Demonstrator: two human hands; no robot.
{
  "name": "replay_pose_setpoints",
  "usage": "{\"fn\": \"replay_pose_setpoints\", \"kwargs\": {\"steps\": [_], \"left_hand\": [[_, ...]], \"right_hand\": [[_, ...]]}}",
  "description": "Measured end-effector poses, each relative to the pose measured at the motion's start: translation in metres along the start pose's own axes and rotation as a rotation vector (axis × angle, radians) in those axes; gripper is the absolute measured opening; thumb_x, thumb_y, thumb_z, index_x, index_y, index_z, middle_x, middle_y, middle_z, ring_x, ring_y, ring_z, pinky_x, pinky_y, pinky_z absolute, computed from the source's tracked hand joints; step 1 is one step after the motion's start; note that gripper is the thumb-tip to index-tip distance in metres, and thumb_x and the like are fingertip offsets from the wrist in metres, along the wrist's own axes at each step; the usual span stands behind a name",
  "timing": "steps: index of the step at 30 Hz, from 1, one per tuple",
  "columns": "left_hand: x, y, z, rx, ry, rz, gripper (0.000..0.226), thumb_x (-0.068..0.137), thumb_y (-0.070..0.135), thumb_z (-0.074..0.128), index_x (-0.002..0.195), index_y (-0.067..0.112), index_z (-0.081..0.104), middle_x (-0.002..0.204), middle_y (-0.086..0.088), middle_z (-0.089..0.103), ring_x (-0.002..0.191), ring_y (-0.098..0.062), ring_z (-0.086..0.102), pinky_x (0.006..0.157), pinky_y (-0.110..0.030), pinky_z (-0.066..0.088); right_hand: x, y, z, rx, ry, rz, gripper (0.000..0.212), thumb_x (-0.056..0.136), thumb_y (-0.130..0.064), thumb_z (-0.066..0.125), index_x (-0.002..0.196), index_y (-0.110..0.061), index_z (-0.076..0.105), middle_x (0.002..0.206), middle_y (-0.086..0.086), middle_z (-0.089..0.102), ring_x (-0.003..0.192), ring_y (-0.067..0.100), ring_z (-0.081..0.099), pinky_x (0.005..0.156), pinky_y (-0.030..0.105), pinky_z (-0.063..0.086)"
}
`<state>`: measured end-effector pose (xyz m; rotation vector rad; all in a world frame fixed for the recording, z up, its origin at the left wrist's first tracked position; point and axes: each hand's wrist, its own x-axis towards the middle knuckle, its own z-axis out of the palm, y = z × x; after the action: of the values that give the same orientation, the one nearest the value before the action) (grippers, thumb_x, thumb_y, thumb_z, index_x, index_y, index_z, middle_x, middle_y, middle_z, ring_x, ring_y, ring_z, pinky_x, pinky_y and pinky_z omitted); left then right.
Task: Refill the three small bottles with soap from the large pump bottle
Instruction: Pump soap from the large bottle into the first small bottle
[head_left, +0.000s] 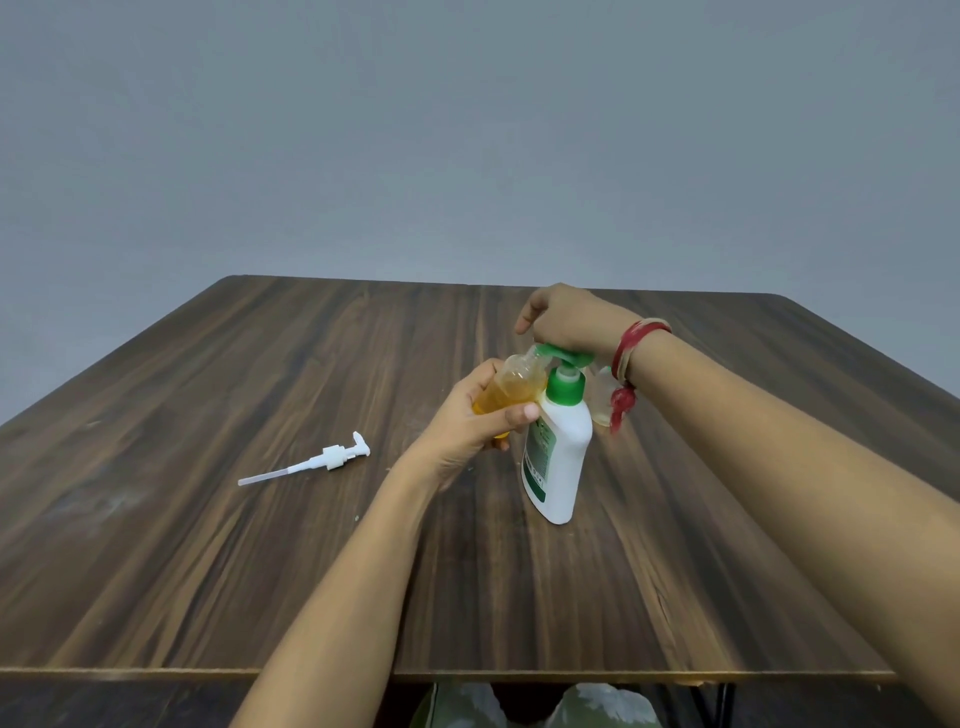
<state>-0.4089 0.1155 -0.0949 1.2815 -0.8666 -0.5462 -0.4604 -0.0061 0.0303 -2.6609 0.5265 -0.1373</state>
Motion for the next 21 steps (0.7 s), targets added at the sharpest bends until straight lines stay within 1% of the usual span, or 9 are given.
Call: {"fn": "replay_pose_setpoints", "kwargs": {"steps": [2, 4, 7, 9, 10, 13, 16, 19, 21], "left_hand": [[0.0, 0.0, 0.0, -0.009, -0.005, -0.005, 0.068, 0.059, 0.042, 0.075, 0.116, 0.012, 0.053, 0.092, 0.002, 0.06, 0.076, -0.008, 0.055, 0.055, -0.023, 0.045], [-0.001, 0.001, 0.0, -0.017, -0.007, -0.002, 0.072, 0.06, 0.042, 0.075, 0.119, 0.009, 0.052, 0.093, 0.0, 0.06, 0.076, -0.009, 0.055, 0.056, -0.024, 0.045], [-0.002, 0.002, 0.0, -0.032, -0.013, 0.003, 0.065, 0.06, 0.041, 0.074, 0.116, 0.013, 0.054, 0.09, 0.003, 0.061, 0.072, -0.008, 0.055, 0.055, -0.023, 0.044], [-0.002, 0.003, 0.0, -0.046, -0.023, 0.004, 0.061, 0.06, 0.041, 0.074, 0.113, 0.017, 0.055, 0.089, 0.003, 0.062, 0.07, -0.007, 0.056, 0.054, -0.021, 0.044], [-0.003, 0.004, 0.001, -0.053, -0.027, 0.008, 0.061, 0.06, 0.041, 0.074, 0.113, 0.018, 0.055, 0.088, 0.003, 0.062, 0.069, -0.006, 0.057, 0.054, -0.021, 0.044], [-0.004, 0.004, 0.002, -0.065, -0.029, 0.016, 0.058, 0.061, 0.041, 0.073, 0.111, 0.019, 0.055, 0.087, 0.003, 0.063, 0.069, -0.006, 0.057, 0.054, -0.021, 0.044], [-0.004, 0.004, 0.001, -0.085, -0.035, 0.015, 0.055, 0.061, 0.041, 0.073, 0.109, 0.022, 0.057, 0.087, 0.003, 0.063, 0.073, -0.008, 0.058, 0.055, -0.021, 0.044], [-0.004, 0.005, 0.0, -0.115, -0.047, 0.008, 0.057, 0.058, 0.042, 0.076, 0.107, 0.019, 0.058, 0.082, 0.005, 0.064, 0.069, -0.009, 0.056, 0.053, -0.019, 0.043], [-0.004, 0.005, -0.001, -0.137, -0.034, 0.01, 0.07, 0.05, 0.053, 0.084, 0.106, 0.018, 0.058, 0.079, 0.005, 0.064, 0.066, -0.008, 0.056, 0.052, -0.019, 0.043]], "right_hand": [[0.003, 0.003, -0.001, 0.039, -0.006, 0.003, 0.028, 0.09, -0.006, 0.045, 0.111, -0.009, 0.063, 0.086, 0.001, 0.058, 0.066, 0.011, 0.048, 0.059, 0.023, 0.041], [0.006, 0.006, -0.003, 0.059, 0.001, 0.003, 0.026, 0.089, -0.007, 0.047, 0.109, -0.009, 0.064, 0.089, 0.002, 0.06, 0.065, 0.009, 0.049, 0.058, 0.022, 0.041], [0.008, 0.011, -0.003, 0.071, 0.019, 0.026, 0.025, 0.088, -0.01, 0.049, 0.106, -0.009, 0.065, 0.104, 0.007, 0.065, 0.082, 0.018, 0.058, 0.074, 0.03, 0.049], [0.009, 0.013, -0.002, 0.072, 0.043, 0.045, 0.023, 0.087, -0.015, 0.052, 0.104, -0.011, 0.066, 0.109, 0.006, 0.065, 0.097, 0.022, 0.06, 0.086, 0.035, 0.05], [0.009, 0.015, -0.001, 0.077, 0.061, 0.047, 0.021, 0.086, -0.018, 0.054, 0.103, -0.012, 0.066, 0.108, 0.006, 0.066, 0.099, 0.022, 0.06, 0.088, 0.037, 0.05], [0.006, 0.018, -0.001, 0.082, 0.12, 0.039, 0.019, 0.086, -0.031, 0.057, 0.093, -0.015, 0.065, 0.095, 0.002, 0.066, 0.089, 0.02, 0.06, 0.082, 0.035, 0.049], [0.004, 0.021, -0.002, 0.116, 0.181, 0.035, 0.027, 0.088, -0.045, 0.053, 0.082, -0.019, 0.061, 0.081, -0.003, 0.062, 0.077, 0.016, 0.057, 0.078, 0.035, 0.047], [0.002, 0.02, -0.002, 0.327, 0.164, 0.031, 0.041, 0.092, -0.045, 0.05, 0.096, -0.007, 0.066, 0.083, 0.002, 0.063, 0.072, 0.014, 0.056, 0.07, 0.028, 0.045], [0.0, 0.02, -0.003, 0.437, 0.139, 0.05, 0.041, 0.094, -0.043, 0.049, 0.098, -0.006, 0.066, 0.08, 0.0, 0.062, 0.072, 0.012, 0.057, 0.066, 0.022, 0.046]]}}
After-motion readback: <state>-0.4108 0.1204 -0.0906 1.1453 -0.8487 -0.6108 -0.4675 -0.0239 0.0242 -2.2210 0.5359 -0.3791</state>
